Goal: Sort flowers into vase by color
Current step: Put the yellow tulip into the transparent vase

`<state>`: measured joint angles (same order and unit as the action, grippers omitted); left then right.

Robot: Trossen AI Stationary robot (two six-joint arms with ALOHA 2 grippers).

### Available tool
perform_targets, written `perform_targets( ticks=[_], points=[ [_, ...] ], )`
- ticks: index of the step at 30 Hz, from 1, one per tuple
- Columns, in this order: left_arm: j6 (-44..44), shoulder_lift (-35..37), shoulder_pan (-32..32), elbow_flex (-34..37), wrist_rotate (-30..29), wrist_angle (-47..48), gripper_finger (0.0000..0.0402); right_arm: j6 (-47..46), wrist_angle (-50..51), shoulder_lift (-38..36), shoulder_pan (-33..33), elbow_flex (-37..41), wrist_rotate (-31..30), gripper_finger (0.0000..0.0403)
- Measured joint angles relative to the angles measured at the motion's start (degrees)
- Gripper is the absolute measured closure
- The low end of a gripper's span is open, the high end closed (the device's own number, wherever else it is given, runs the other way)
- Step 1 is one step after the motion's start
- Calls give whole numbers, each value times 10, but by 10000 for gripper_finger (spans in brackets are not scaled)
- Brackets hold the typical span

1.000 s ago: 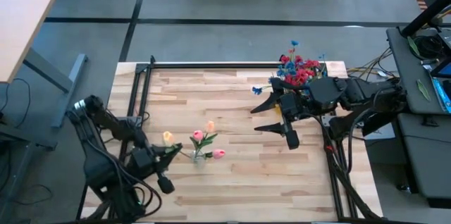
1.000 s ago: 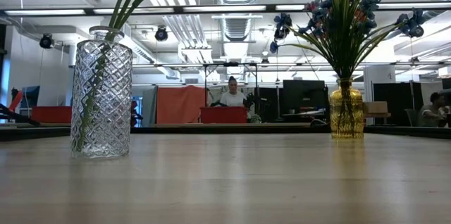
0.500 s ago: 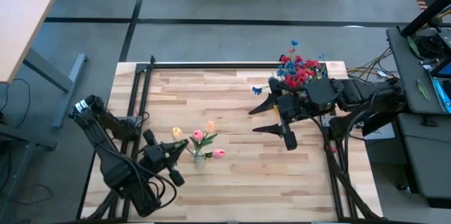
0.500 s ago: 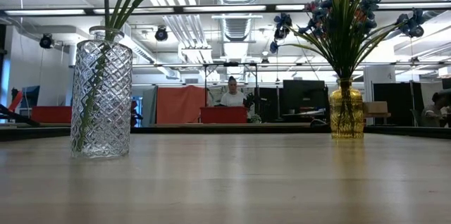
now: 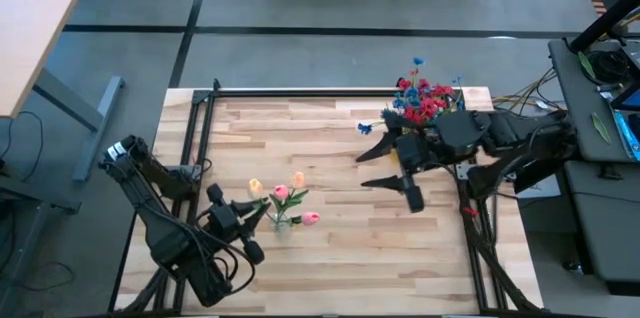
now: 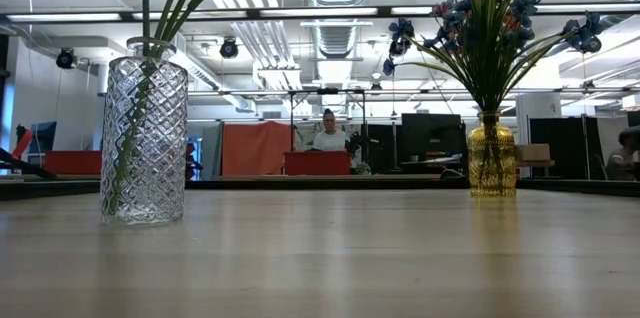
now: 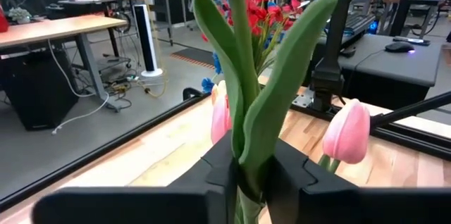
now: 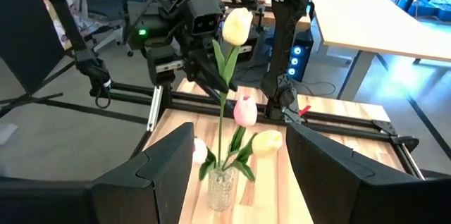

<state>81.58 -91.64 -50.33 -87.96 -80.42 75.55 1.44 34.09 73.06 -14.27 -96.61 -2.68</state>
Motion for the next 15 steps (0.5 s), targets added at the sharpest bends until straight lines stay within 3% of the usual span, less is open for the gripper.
perform_targets(
  ticks=[7, 15],
  points=[
    [0, 0, 5, 0, 7, -8, 329, 16, 30, -68, -15, 9, 27, 183],
    [-1, 0, 8, 0, 21, -10, 280, 36, -48, -152, -59, 143, -34, 183]
  ],
)
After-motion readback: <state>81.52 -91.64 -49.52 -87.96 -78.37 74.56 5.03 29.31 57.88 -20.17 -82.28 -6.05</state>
